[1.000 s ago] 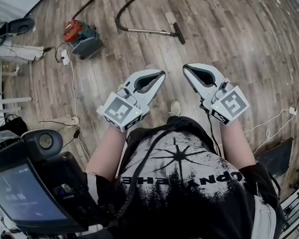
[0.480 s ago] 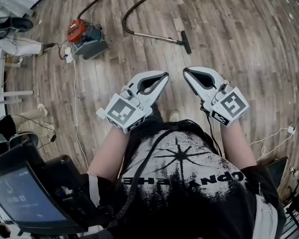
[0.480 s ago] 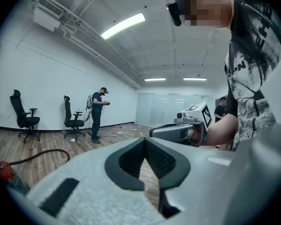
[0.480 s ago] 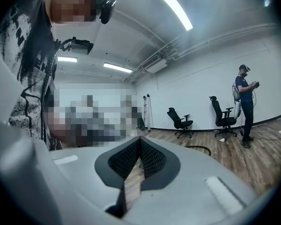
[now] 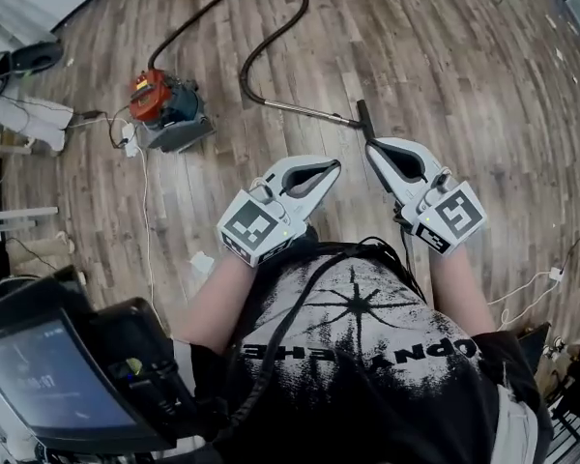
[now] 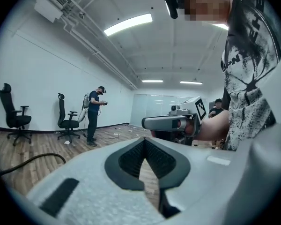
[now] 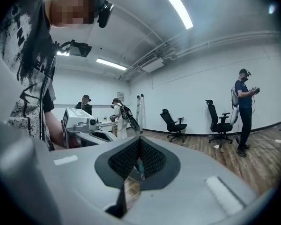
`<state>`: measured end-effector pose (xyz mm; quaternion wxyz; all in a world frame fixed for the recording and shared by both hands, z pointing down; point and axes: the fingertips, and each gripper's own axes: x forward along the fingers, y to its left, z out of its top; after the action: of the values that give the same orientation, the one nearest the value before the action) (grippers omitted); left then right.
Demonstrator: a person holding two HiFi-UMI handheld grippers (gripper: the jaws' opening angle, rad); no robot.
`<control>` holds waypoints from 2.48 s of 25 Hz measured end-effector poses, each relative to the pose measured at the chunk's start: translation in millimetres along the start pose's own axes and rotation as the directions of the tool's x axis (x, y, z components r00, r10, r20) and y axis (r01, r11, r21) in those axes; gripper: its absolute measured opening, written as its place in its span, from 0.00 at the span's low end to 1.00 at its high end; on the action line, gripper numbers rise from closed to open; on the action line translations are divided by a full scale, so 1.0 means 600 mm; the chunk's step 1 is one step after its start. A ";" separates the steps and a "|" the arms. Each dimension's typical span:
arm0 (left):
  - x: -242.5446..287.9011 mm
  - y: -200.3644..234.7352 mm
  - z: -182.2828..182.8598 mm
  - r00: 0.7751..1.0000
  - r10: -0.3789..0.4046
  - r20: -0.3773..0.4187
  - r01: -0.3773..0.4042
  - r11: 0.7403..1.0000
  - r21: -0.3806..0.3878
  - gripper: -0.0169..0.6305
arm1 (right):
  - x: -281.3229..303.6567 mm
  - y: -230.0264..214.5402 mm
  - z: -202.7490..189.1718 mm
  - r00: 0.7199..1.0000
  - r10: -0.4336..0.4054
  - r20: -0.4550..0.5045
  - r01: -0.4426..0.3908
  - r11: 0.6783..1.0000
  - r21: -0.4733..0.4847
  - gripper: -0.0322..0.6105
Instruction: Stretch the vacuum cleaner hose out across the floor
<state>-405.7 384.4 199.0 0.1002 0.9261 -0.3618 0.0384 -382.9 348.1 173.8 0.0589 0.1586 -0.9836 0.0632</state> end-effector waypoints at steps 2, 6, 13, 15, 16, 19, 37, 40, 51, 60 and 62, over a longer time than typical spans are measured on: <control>0.002 0.058 0.014 1.000 -0.025 0.004 0.025 1.000 0.017 0.03 | 0.045 -0.031 0.021 1.000 -0.027 -0.004 0.027 0.999 -0.031 0.06; 0.004 0.170 0.026 0.999 -0.034 -0.007 0.034 0.998 0.046 0.03 | 0.115 -0.086 0.042 0.997 -0.075 0.005 0.076 0.996 -0.037 0.06; 0.029 0.282 0.046 1.000 -0.016 0.005 0.016 0.999 0.028 0.03 | 0.159 -0.163 0.035 0.992 -0.120 -0.032 0.119 0.993 -0.018 0.06; 0.045 0.292 0.046 1.000 -0.024 0.006 0.024 1.000 0.020 0.03 | 0.164 -0.181 0.031 0.992 -0.125 -0.032 0.124 0.992 -0.009 0.06; 0.055 0.295 0.046 1.000 -0.028 0.003 0.028 0.999 0.023 0.03 | 0.165 -0.190 0.027 0.992 -0.124 -0.031 0.124 0.992 -0.005 0.06; 0.087 0.304 0.041 1.000 -0.020 -0.008 0.020 0.999 0.031 0.03 | 0.166 -0.222 0.014 0.994 -0.106 -0.026 0.106 0.994 0.006 0.06; 0.279 0.415 0.095 0.967 0.253 -0.028 -0.254 0.966 -0.044 0.03 | 0.174 -0.496 0.020 0.992 0.127 -0.021 -0.126 0.992 0.016 0.06; 0.274 0.429 0.094 0.957 0.289 -0.034 -0.290 0.955 -0.054 0.03 | 0.191 -0.505 0.009 0.986 0.163 -0.044 -0.163 0.987 0.016 0.06; 0.204 0.529 0.084 0.980 0.197 -0.021 -0.198 0.978 -0.065 0.03 | 0.303 -0.478 0.032 0.995 0.079 -0.064 -0.081 0.996 -0.024 0.06; 0.139 0.641 0.050 0.998 0.005 -0.069 -0.012 0.995 -0.101 0.03 | 0.389 -0.471 0.036 0.990 -0.135 -0.045 0.136 0.991 0.007 0.06; 0.141 0.659 0.029 0.996 -0.021 -0.087 0.012 0.994 -0.108 0.03 | 0.395 -0.468 0.009 0.986 -0.154 -0.066 0.155 0.988 0.009 0.06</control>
<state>-611.5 41.0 256.2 0.1658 0.9197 -0.3509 0.0590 -517.3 10.5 230.4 0.0944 0.2326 -0.9654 0.0706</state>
